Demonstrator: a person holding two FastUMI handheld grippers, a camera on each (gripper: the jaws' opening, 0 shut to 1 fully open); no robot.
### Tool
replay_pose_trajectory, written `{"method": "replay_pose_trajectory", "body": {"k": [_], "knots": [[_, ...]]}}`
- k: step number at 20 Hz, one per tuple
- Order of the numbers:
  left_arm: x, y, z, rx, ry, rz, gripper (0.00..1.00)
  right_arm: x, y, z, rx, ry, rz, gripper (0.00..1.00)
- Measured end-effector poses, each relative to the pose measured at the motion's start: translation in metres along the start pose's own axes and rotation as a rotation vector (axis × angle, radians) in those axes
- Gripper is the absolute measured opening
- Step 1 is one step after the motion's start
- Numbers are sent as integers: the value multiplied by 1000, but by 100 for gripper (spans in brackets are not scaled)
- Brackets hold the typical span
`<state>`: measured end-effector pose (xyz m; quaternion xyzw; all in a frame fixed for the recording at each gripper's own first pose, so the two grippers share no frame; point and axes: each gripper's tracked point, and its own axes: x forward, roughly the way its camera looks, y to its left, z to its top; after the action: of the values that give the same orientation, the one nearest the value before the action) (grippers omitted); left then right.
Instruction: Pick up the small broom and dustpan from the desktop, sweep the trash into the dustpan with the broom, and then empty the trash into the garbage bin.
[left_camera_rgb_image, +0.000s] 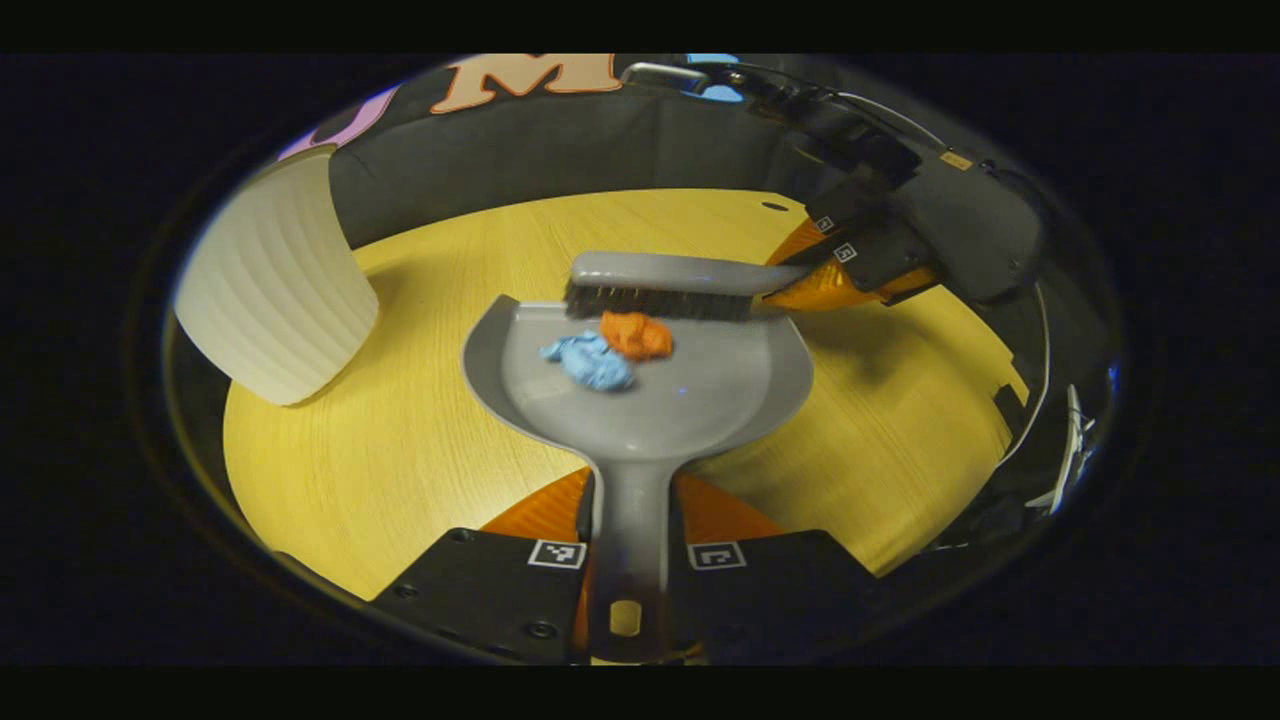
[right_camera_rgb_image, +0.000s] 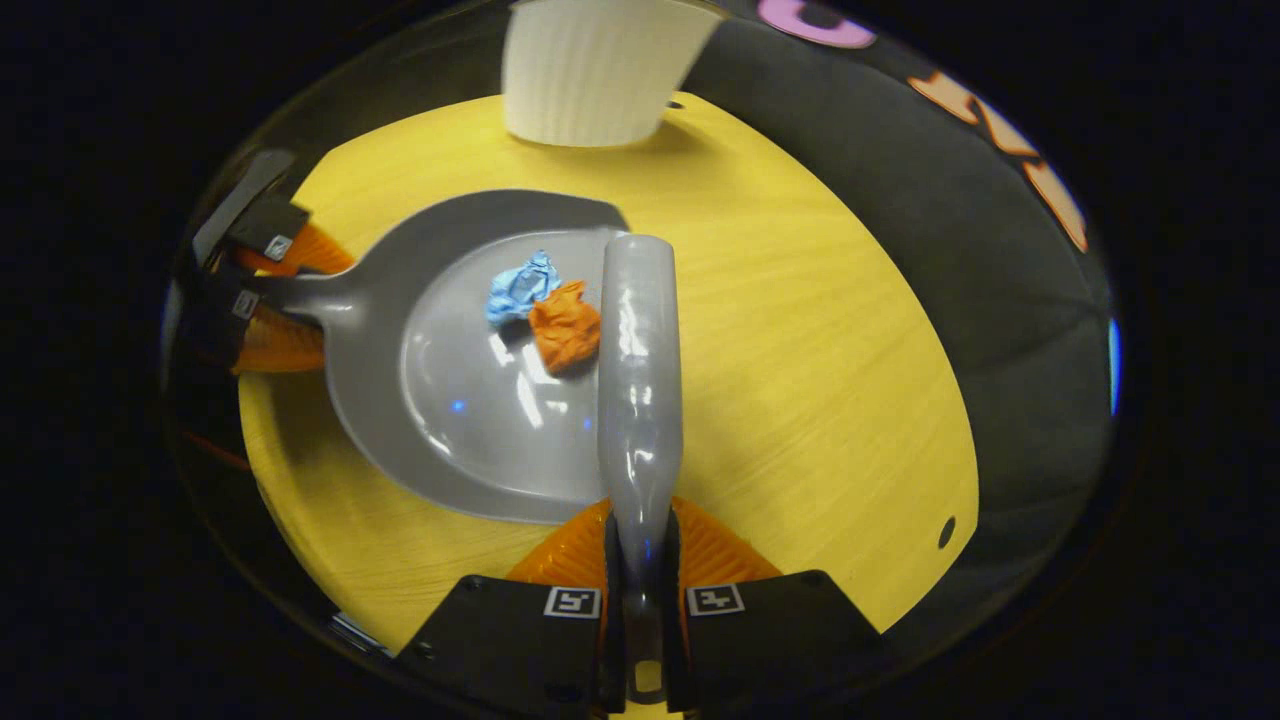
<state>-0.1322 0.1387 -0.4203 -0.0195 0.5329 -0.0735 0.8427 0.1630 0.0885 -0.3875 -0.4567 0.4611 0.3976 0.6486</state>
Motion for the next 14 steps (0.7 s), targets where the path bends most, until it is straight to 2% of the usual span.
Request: {"method": "replay_pose_trajectory", "body": {"k": [2,4,6,9,11,12,14], "knots": [[1,0,-1,-1,-17,6,23,-11,-3,5,63,-51,51,17],[2,2,3,-1,-63,32,23,-26,-28,9,186,-135,-33,18],[-2,5,18,-6,-136,65,23,-54,-50,6,392,-252,-105,18],[-21,9,44,-19,-255,94,22,-86,-80,-25,694,-309,-212,17],[-34,12,58,-13,-330,127,25,-103,-82,-53,843,-325,-236,18],[-46,10,67,-14,-369,143,20,-113,-80,-63,903,-346,-231,17],[-53,10,80,-16,-458,172,24,-109,-81,-79,978,-374,-221,17]]}}
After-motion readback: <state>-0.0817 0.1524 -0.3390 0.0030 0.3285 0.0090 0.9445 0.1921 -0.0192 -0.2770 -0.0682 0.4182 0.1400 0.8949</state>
